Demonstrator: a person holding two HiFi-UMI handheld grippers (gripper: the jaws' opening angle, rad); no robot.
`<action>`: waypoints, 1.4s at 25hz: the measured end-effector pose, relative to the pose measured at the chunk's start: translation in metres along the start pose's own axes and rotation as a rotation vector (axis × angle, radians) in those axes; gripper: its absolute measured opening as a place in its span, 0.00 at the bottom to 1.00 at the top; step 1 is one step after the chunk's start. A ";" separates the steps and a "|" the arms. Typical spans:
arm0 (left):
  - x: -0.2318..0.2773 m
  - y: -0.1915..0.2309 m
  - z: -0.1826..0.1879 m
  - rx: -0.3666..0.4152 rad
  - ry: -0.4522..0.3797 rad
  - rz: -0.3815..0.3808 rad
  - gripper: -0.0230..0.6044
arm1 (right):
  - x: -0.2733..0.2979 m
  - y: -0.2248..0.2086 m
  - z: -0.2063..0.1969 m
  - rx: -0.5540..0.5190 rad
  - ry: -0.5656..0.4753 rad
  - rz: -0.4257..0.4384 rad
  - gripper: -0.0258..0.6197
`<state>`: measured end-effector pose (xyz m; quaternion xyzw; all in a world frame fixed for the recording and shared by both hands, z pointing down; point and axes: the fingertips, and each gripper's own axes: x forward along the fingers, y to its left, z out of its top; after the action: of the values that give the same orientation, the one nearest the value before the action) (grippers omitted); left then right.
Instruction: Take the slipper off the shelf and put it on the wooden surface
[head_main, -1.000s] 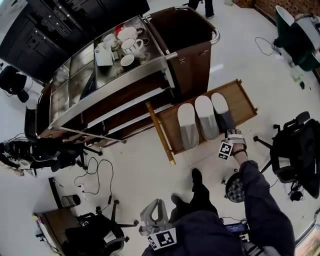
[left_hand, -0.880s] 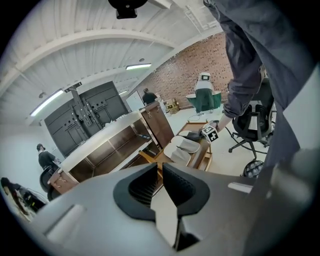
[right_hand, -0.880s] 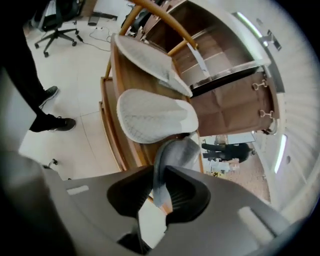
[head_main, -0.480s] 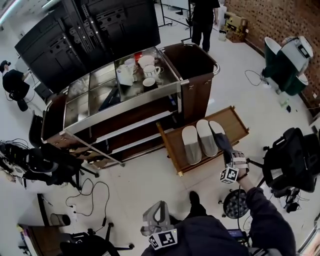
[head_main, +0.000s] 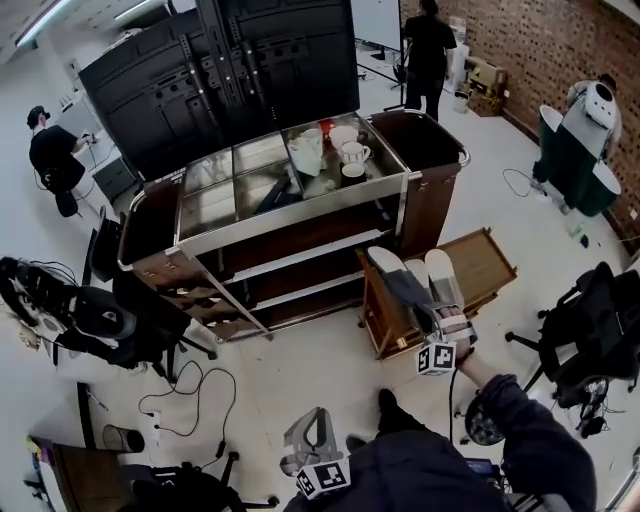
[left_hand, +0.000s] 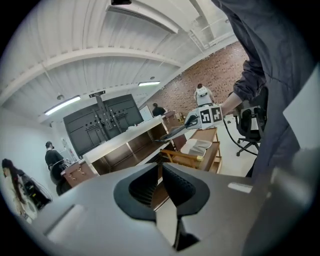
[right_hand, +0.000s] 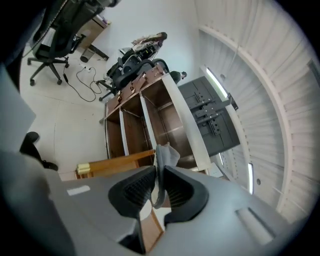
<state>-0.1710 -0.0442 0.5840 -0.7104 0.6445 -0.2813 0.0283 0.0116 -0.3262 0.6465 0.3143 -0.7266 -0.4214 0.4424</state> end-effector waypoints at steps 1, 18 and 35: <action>-0.002 0.007 -0.007 -0.011 0.013 0.012 0.11 | 0.016 -0.002 0.015 -0.017 -0.013 0.005 0.13; 0.108 0.146 -0.062 -0.153 0.229 0.207 0.11 | 0.377 -0.014 0.072 -0.274 0.129 0.169 0.13; 0.165 0.121 -0.037 -0.133 0.210 0.068 0.11 | 0.320 0.000 0.101 0.110 -0.026 0.286 0.38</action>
<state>-0.2938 -0.2068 0.6263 -0.6552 0.6847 -0.3099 -0.0771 -0.2119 -0.5579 0.7418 0.2256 -0.7918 -0.3176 0.4704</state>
